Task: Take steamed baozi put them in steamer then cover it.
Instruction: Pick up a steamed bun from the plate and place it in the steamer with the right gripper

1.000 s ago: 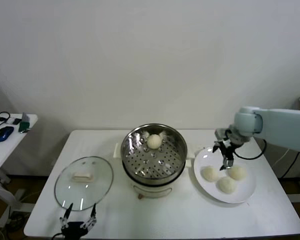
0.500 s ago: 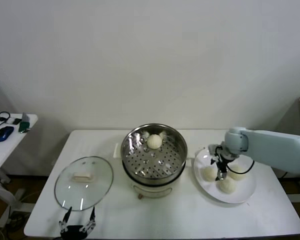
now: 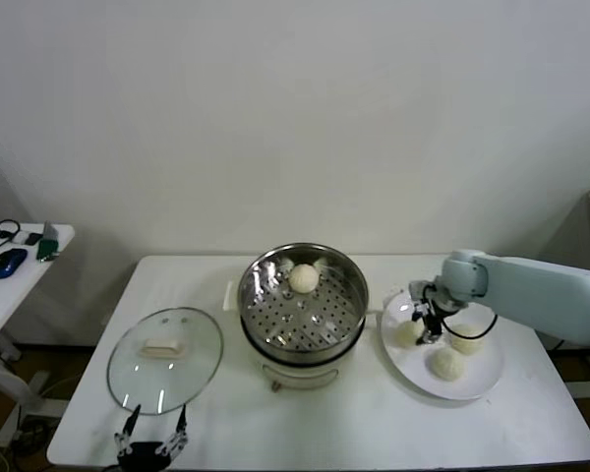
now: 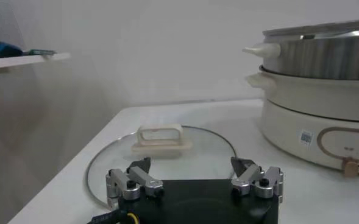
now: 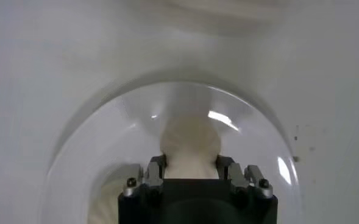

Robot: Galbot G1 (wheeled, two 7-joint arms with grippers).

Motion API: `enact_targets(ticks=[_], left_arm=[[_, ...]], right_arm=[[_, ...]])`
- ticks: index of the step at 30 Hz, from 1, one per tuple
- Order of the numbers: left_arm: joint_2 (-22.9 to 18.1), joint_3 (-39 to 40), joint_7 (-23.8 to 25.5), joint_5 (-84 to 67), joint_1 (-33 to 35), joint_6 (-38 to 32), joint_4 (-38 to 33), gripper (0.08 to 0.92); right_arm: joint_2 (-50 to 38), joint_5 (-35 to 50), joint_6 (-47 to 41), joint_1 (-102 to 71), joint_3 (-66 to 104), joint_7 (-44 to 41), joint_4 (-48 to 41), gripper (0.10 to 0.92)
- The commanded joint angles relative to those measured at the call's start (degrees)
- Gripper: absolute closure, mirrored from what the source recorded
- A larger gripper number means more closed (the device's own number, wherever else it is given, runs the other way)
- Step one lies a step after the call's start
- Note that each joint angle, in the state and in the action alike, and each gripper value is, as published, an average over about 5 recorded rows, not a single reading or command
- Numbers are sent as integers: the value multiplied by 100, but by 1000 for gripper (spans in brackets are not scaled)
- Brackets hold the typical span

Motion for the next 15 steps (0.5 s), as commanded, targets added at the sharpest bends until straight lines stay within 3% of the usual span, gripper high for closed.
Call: enact_targets(ticks=[1,7,15], left_arm=[[13,22,4,17,3,1,-36,177],[48,55,13,27,-22,2,-47,177],[131,2,17,-11,-70,-7,-61,177]], right_arm=[[-26,1112,432,3492,-1532,-915,570,459],[738,2124,312,4747,-1458,-1039,981,457],[2067,3129,-768,4013,-94,39,1900,457]])
